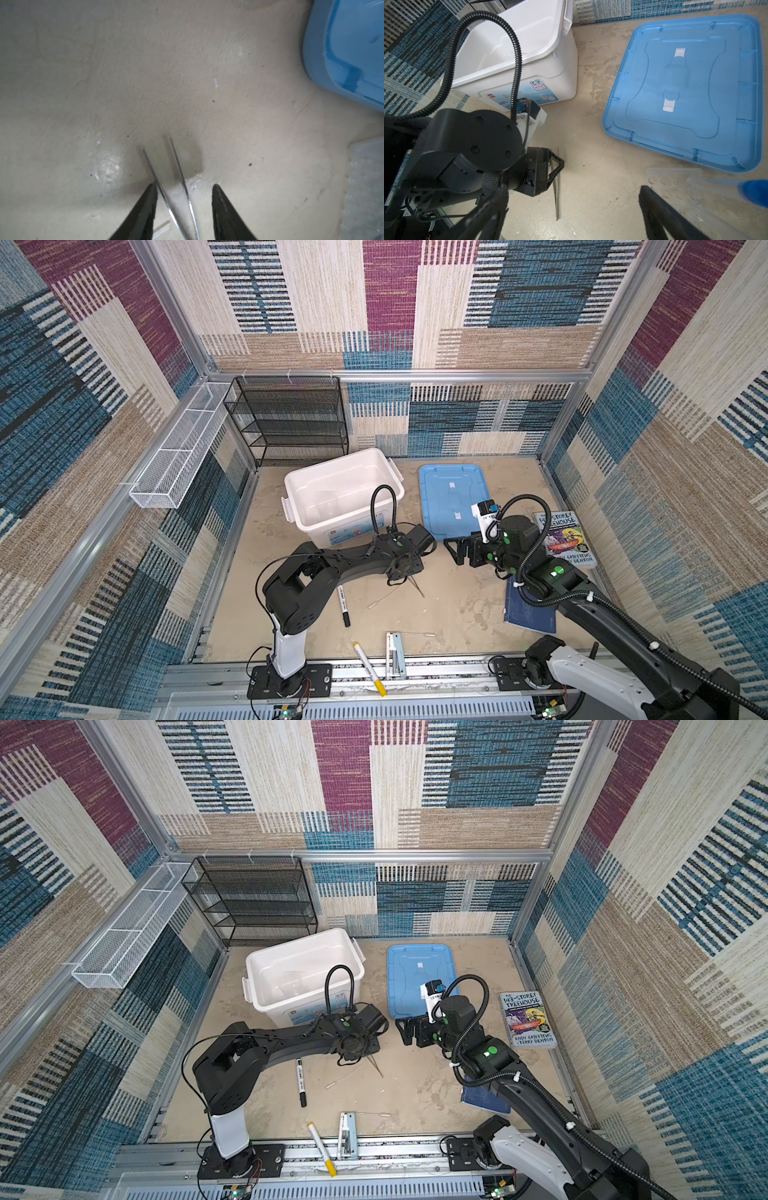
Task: Organize the chemistry lab equipment
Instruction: 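Lower the left gripper over the metal tweezers on the table, then close the left gripper on the metal tweezers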
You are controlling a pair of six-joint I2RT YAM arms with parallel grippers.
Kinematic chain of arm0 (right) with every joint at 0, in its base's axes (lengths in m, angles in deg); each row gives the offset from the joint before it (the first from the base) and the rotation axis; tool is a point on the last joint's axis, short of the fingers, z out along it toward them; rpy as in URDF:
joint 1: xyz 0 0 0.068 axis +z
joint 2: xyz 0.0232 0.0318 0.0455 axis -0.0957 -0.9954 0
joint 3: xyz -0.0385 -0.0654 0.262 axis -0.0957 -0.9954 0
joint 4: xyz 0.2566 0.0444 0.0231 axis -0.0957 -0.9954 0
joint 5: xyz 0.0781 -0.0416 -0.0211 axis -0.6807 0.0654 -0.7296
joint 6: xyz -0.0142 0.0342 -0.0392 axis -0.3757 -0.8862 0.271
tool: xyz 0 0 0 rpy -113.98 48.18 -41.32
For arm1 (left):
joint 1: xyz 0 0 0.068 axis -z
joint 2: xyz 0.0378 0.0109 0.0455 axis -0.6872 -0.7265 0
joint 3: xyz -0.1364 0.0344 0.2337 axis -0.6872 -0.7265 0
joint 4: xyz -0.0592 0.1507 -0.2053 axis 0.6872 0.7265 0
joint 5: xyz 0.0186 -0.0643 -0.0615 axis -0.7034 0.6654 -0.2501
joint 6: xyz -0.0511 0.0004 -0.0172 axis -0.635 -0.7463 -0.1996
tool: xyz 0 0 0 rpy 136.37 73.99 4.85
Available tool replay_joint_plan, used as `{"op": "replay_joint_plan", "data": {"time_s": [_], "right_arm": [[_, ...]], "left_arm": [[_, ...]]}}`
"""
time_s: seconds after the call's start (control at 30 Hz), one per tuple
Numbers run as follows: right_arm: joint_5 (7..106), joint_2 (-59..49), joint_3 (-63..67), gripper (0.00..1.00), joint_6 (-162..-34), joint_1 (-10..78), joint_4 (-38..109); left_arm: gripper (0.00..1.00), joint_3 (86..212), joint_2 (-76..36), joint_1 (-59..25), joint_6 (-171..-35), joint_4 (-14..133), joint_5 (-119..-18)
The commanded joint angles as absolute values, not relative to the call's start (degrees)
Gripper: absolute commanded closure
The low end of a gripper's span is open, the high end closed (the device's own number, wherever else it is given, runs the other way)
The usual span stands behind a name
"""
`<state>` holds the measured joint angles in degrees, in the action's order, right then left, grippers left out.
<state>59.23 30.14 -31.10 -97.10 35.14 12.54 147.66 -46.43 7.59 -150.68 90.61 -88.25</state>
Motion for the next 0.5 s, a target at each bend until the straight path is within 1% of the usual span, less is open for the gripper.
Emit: {"op": "replay_joint_plan", "data": {"time_s": [0.0, 0.07, 0.13, 0.23, 0.27, 0.33, 0.37, 0.4, 0.47], "right_arm": [[60.1, 30.5, -31.3, 0.01, -96.4, 35.2, 14.3], [60.1, 30.8, -31.6, 0.01, -96.4, 35.2, 14.3], [60.2, 30.9, -31.9, 0.01, -96.4, 35.2, 14.5], [60.3, 30.7, -32.1, 0.01, -96.3, 35.2, 14.6], [60.3, 30.6, -32.2, 0.01, -96.3, 35.2, 14.6], [60.6, 30.7, -32.3, 0.01, -96.3, 35.2, 14.6], [60.7, 30.8, -32.4, 0.01, -96.2, 35.2, 14.8], [60.9, 30.9, -32.4, 0.01, -96.2, 35.2, 14.9], [61.0, 30.9, -32.5, 0.01, -96.1, 35.2, 15.0]], "left_arm": [[0.57, 148.4, -47.1, 7.5, -151.9, 91.8, -88.9], [0.59, 148.2, -47.3, 7.6, -152.1, 91.8, -88.7], [0.65, 148.2, -47.5, 7.6, -152.1, 91.6, -88.9], [0.71, 149.0, -48.1, 7.5, -151.7, 91.1, -88.4], [0.71, 149.5, -48.5, 7.5, -151.5, 91.1, -88.0], [0.77, 150.0, -49.1, 7.6, -151.3, 91.0, -87.7], [0.81, 150.2, -49.4, 7.5, -151.0, 90.8, -87.5], [0.83, 150.4, -49.7, 7.5, -150.8, 90.6, -87.3], [0.83, 150.9, -50.4, 7.5, -150.5, 90.3, -86.9]]}}
